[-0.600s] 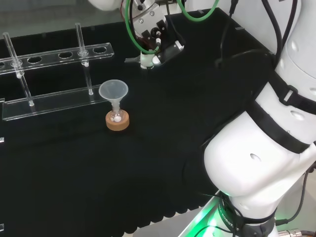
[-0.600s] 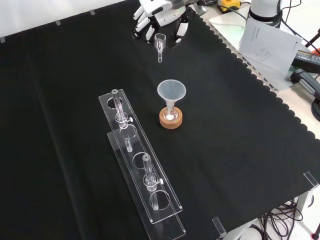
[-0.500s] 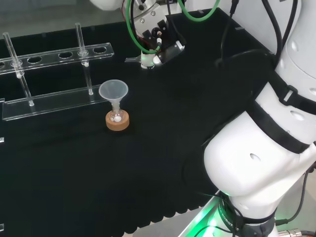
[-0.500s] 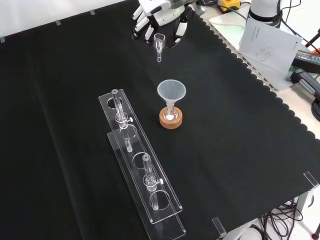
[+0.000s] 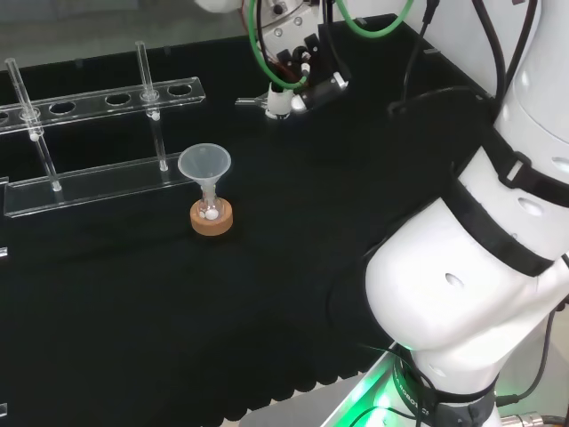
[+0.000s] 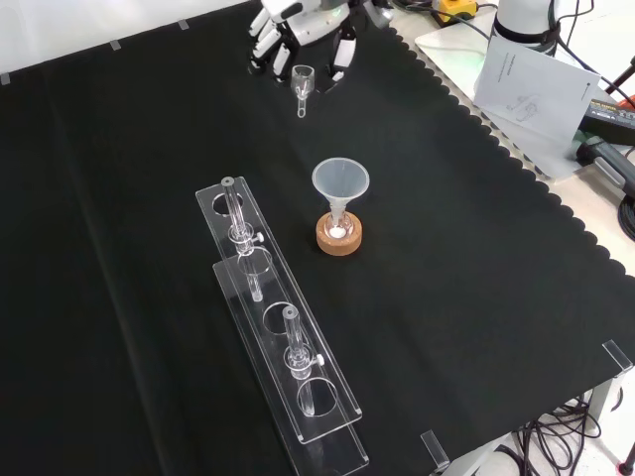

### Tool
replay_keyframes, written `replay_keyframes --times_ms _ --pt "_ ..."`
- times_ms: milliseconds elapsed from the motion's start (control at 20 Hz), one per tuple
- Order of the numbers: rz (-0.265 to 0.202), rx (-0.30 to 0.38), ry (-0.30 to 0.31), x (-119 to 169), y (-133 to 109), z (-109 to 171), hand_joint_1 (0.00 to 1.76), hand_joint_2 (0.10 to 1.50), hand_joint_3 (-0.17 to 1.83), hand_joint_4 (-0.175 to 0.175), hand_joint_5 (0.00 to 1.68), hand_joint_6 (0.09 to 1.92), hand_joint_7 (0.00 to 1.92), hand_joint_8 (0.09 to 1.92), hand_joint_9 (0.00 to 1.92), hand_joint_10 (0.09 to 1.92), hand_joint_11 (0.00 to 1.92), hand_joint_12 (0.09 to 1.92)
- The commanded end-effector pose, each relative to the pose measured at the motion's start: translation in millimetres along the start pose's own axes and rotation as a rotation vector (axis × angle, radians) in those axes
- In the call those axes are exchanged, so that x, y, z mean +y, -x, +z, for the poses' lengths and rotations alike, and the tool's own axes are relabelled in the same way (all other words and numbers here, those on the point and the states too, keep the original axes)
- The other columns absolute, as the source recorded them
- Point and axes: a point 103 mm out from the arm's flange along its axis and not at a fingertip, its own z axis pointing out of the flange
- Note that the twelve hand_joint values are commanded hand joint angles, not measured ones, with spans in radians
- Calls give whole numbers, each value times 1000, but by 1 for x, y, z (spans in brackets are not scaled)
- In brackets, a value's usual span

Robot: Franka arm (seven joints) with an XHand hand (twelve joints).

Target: Put the weighing funnel back on the table.

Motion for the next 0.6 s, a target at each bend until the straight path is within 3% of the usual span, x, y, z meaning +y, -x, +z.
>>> replay_keyframes --times_ms 50,600 --pt "-5 29 -2 21 15 14 1105 723 553 175 1237 695 450 667 740 476 594 1168" --pt "-45 34 -28 74 24 46 1105 724 552 175 1236 697 452 667 742 476 594 1169"
